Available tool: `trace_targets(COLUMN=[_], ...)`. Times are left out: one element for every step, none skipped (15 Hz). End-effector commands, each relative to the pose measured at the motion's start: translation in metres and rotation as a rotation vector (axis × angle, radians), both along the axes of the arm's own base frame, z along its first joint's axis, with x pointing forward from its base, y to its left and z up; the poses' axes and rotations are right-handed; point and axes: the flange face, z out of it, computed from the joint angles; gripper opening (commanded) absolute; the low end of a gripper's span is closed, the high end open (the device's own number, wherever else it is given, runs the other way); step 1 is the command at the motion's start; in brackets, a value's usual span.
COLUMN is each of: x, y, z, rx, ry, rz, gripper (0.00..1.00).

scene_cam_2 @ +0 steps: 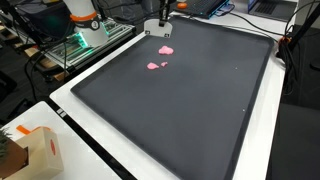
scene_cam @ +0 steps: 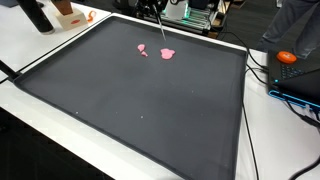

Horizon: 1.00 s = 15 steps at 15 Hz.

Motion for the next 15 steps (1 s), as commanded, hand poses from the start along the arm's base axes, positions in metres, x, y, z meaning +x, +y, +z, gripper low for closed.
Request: trace_targets(x=[-0.011, -0.012, -0.012, -0.013, -0.014, -0.016, -0.017, -0.019, -0.020, -0.021, -0.023, -0.024, -0.024, -0.025, -0.025], y=[0.017, 0.023, 0.029, 0.034, 0.039, 0.045, 0.050, 0.055, 0.061, 0.066, 0.070, 0.076, 0.081, 0.087, 0.093], z=[0.015, 0.020, 0.025, 0.030, 0.034, 0.040, 0.044, 0.049, 0.054, 0.059, 0.063, 0.068, 0.073, 0.079, 0.087], rx=[0.002, 0.007, 0.015, 0.019, 0.026, 0.026, 0.027, 0.028, 0.027, 0.031, 0.033, 0.036, 0.033, 0.024, 0.025], ry=[-0.067, -0.082, -0.099, -0.113, -0.125, -0.142, -0.158, -0.176, -0.196, -0.215, -0.233, -0.248, -0.264, -0.287, -0.311], rz=[0.069, 0.087, 0.109, 0.128, 0.146, 0.165, 0.192, 0.214, 0.239, 0.258, 0.274, 0.291, 0.298, 0.300, 0.294], gripper=[0.01, 0.01, 0.01, 0.01, 0.01, 0.01, 0.01, 0.01, 0.01, 0.01, 0.01, 0.01, 0.01, 0.01, 0.01])
